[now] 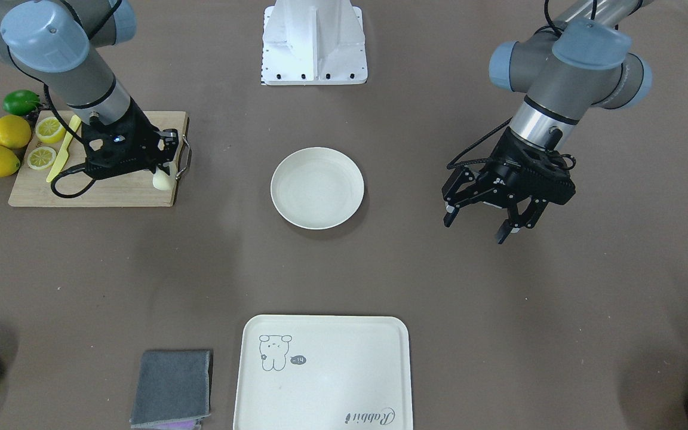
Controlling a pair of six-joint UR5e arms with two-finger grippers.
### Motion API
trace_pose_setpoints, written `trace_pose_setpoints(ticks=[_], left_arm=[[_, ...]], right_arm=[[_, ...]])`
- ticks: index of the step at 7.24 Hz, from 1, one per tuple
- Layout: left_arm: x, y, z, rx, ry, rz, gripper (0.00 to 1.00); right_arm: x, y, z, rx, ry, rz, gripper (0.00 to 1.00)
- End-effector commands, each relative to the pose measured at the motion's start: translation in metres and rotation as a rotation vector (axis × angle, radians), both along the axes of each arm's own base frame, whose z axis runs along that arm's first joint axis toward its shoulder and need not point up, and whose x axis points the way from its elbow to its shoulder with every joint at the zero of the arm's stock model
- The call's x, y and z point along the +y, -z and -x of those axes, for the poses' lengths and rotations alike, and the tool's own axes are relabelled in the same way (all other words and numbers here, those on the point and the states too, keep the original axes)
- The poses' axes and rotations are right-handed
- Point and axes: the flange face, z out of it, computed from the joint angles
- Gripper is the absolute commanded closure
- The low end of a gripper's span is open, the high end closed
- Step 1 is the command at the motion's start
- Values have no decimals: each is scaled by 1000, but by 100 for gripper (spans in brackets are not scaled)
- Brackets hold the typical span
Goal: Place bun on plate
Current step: 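Carry the bun with the right gripper over the white plate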
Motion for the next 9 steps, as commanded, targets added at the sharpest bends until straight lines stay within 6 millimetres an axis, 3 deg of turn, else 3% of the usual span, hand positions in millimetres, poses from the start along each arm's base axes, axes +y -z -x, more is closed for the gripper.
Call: trace_pose_setpoints(ticks=[1,3,5,6,7,9], left_arm=[[14,8,-25,29,-24,22,3],[12,10,-25,31,-22,21,3],[11,12,-21,36,-18,17,3],[12,16,-19,44,-14,15,3],[12,19,-14,50,-7,10,3],[11,13,-8,42,7,15,3]], right_arm=[[-24,46,33,-44,-13,-18,100],[-21,80,67,-71,-3,-19,100],[0,100,105,-73,25,-57,100],[10,109,135,-99,53,-89,100],[19,97,174,-123,43,-145,100],[38,82,212,-150,73,-166,100]])
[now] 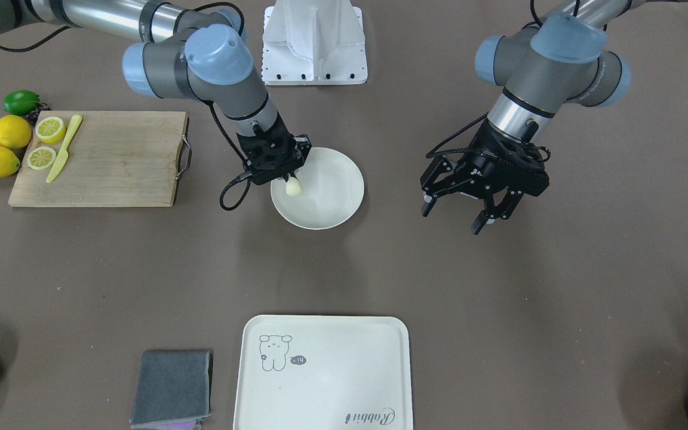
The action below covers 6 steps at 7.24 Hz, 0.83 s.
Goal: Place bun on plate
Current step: 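Lower the bun onto the plate and open the right gripper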
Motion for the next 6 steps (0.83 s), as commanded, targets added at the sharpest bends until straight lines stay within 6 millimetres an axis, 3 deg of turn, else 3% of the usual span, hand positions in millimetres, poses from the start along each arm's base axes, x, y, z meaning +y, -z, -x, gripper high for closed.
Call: trace_pose_setpoints(ticks=[1,2,3,6], left_arm=[[-1,-9,5,-11,10,10,3],[-1,-11,6,-13,12,12,3],[-4,-13,8,-17,17,14,3],[-19,-23,29,-33,52,28,3]], right_arm=[[23,1,35,-17,8,-40,100],[27,5,38,-19,11,-46,82],[28,2,39,-15,9,-48,1],[23,7,34,-22,-9,-56,0]])
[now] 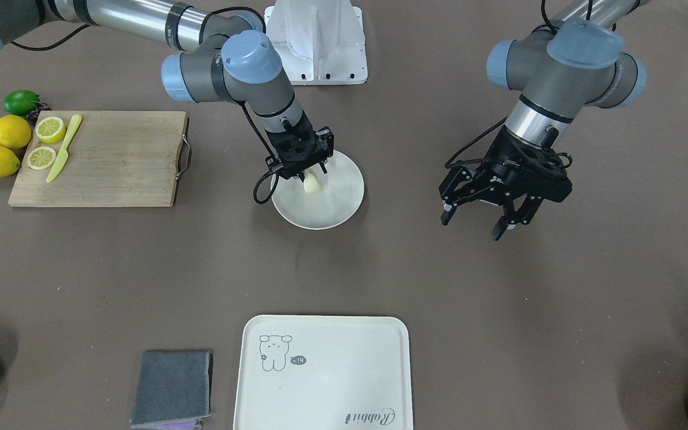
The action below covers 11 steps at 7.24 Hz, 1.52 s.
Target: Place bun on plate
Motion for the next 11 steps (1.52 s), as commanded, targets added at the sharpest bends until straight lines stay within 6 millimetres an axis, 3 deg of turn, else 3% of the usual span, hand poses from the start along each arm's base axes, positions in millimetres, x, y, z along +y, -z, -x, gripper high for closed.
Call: trace_pose_setpoints(ticks=[1,6,7,8,9,10,11], left_arm=[[-17,0,29,-1,45,2,3],[-31,9,52,1,85,-26,3],[-39,7,70,-1,113,-22,3],[-62,5,127,-14,162,-9,3],[-76,0,172,-58,94,7,3],[-75,-23,198,-104,53,-21,3],[-75,-36,219,-111,50,-14,3]], right_arm=[[-4,7,-6,-12,-14,-4,0],[-1,41,-21,-72,-33,-19,0],[-21,47,-38,-81,-55,-32,0],[-40,50,-57,-88,-89,-36,0],[-71,50,-90,-94,-100,-17,0],[-105,41,-133,-98,-66,-21,0],[-138,12,-178,-63,-51,-53,0]])
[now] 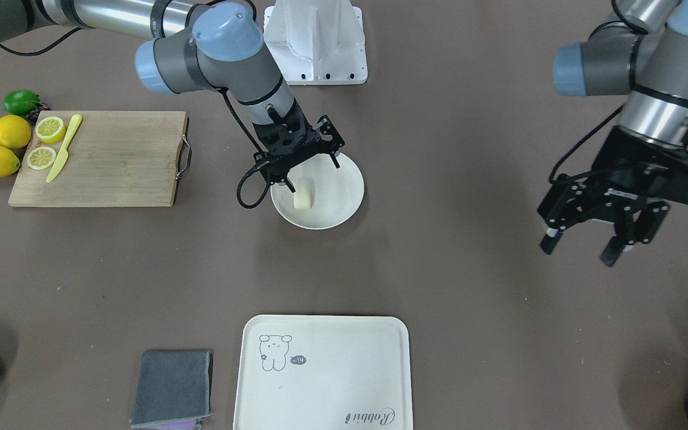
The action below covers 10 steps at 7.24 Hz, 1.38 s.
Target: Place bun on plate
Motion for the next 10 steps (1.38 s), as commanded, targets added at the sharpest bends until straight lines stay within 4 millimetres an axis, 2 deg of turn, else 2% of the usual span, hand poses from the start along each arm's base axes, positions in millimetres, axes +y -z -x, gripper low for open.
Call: trace_pose_setpoints(ticks=[1,2,3,4,5,6,7,8,9,10], left_arm=[[-4,-25,61,-14,-9,14,3],[-14,-49,98,-33,-61,0,3],[-25,-85,139,-30,-113,12,3],[-35,-116,170,-48,-108,31,3],[-43,-148,179,-80,-127,49,3],[-48,-164,187,-89,-127,107,3],[-47,-172,198,-94,-122,163,3],[-45,-181,212,-114,-132,185,3],[-41,-188,222,-125,-137,185,3],[-37,-194,235,-118,-123,230,3]], right_arm=[[-64,-53,-95,72,36,-64,0],[-82,-67,-126,111,41,-72,0],[-99,-80,-157,155,22,-64,0],[-112,-101,-191,197,30,-77,0],[-124,-124,-227,231,29,-80,0],[-134,-141,-262,244,5,-23,0],[-137,-167,-300,249,8,-12,0],[-137,-201,-343,269,14,-17,0],[-133,-224,-371,293,15,4,0],[-124,-255,-383,312,12,61,0]])
